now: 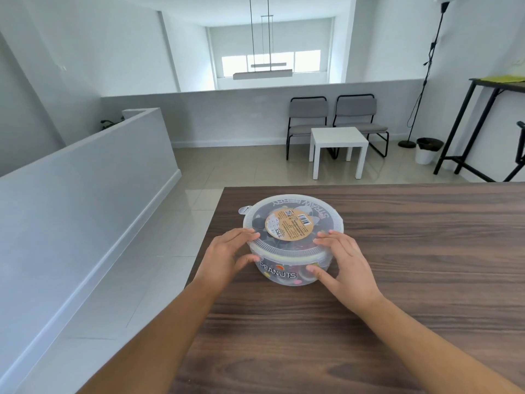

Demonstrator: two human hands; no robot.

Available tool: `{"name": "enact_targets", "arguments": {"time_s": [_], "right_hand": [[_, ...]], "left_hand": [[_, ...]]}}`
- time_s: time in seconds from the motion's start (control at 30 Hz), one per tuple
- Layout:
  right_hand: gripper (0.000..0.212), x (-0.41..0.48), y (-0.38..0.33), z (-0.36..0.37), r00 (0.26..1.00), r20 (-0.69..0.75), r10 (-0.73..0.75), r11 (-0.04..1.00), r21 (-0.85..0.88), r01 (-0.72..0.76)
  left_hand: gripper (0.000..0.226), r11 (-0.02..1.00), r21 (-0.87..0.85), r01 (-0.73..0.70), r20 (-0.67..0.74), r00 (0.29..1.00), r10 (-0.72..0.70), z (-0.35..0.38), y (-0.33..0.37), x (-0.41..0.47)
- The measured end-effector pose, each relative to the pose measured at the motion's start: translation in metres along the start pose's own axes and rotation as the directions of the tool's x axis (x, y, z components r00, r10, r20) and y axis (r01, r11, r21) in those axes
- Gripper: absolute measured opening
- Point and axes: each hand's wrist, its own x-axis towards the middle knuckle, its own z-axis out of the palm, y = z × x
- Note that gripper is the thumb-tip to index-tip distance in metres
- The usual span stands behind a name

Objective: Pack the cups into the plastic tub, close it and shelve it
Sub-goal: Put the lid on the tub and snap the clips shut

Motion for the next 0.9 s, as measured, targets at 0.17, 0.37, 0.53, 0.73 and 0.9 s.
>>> {"name": "enact_targets", "arguments": {"time_s": [0.17,0.37,0.53,0.73,0.9], "right_hand": [[0.044,0.006,0.008,-0.009,0.998,0.054,-0.042,0.999,0.009,0.041],[0.047,0.02,0.028,-0.033,0.976,0.216,-0.026,0.995,0.101,0.004],[0.05,0.036,0.036,-0.048,0.95,0.31,0.036,0.996,0.065,-0.058],[0.054,0.059,0.026,-0.056,0.9,0.419,0.121,0.991,-0.102,-0.085],[0.033,0.051,-0.026,-0.039,0.913,0.402,0.068,0.994,0.052,-0.097]], "left_hand": [[0.045,0.999,-0.004,0.038,-0.011,0.999,-0.038,0.002,0.003,-0.007],[0.038,0.998,0.05,-0.036,-0.057,0.998,0.038,0.01,0.026,-0.016],[0.032,0.992,0.11,-0.063,-0.061,0.996,0.07,0.02,0.054,-0.024],[0.033,0.997,0.062,-0.05,0.035,0.998,0.048,0.013,0.049,-0.014],[0.047,0.991,0.01,0.132,0.154,0.979,-0.132,-0.008,0.001,0.01]]}}
